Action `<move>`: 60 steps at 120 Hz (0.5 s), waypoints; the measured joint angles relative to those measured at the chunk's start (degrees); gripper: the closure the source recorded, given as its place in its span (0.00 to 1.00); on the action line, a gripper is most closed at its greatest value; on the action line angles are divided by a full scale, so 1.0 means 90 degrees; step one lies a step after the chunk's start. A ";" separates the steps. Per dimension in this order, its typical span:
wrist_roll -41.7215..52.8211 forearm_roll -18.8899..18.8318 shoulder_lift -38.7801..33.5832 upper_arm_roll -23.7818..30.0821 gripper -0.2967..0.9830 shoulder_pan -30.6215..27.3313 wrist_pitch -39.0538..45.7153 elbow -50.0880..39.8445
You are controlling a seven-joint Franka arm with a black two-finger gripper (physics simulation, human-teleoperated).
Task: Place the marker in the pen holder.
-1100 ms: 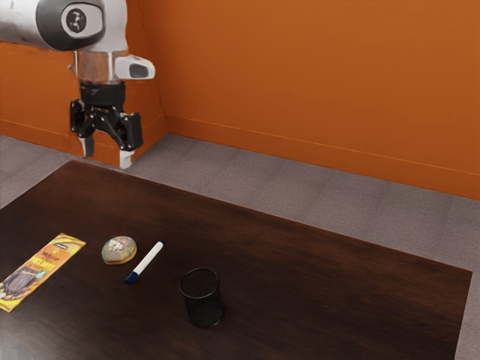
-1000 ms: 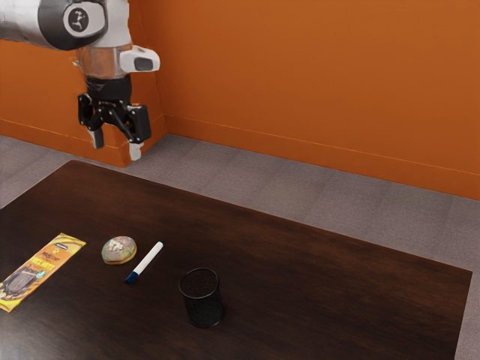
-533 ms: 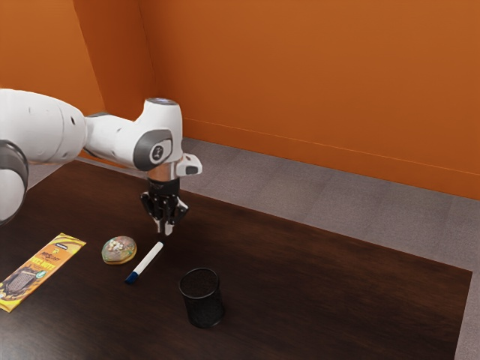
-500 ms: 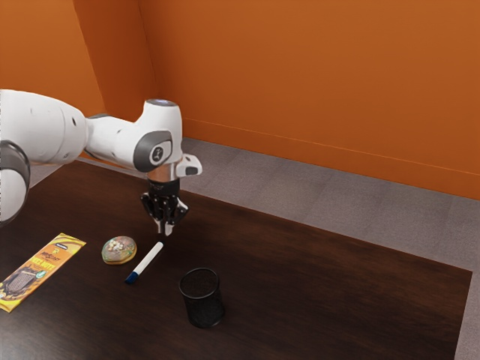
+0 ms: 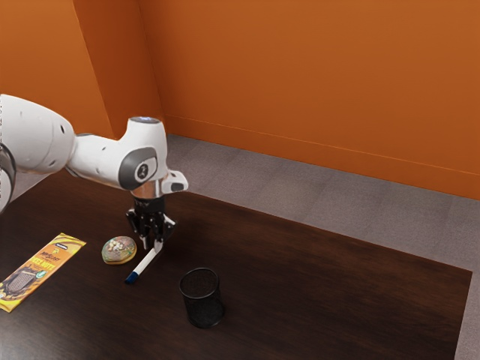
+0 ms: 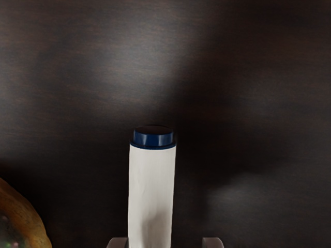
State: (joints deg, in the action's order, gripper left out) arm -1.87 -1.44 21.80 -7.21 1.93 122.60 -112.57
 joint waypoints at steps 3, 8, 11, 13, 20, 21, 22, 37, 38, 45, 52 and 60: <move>0.0003 0.0002 0.0019 0.0000 0.68 0.0000 0.0032 -0.0016; 0.0008 0.0007 0.0077 0.0005 0.67 0.0000 0.0080 -0.0019; 0.0011 0.0013 0.0113 0.0007 0.67 0.0000 0.0112 -0.0008; 0.0013 0.0017 0.0132 0.0007 0.67 0.0000 0.0132 -0.0002; 0.0025 0.0026 0.0188 0.0009 0.67 0.0000 0.0193 0.0041; 0.0028 0.0027 0.0194 0.0009 0.67 0.0000 0.0200 0.0053; 0.0031 0.0028 0.0199 0.0009 0.67 0.0000 0.0207 0.0063; 0.0070 0.0037 0.0226 0.0010 0.67 0.0000 0.0292 0.0117; 0.0073 0.0038 0.0228 0.0010 0.67 0.0000 0.0297 0.0118; 0.0094 0.0019 0.0245 0.0010 0.67 0.0000 0.0332 0.0140; 0.0130 -0.0001 0.0259 0.0010 0.67 0.0000 0.0375 0.0191; 0.0185 -0.0015 0.0278 0.0010 0.67 0.0000 0.0434 0.0208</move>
State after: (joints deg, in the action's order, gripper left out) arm -0.21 -1.58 24.30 -7.12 1.94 126.51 -110.70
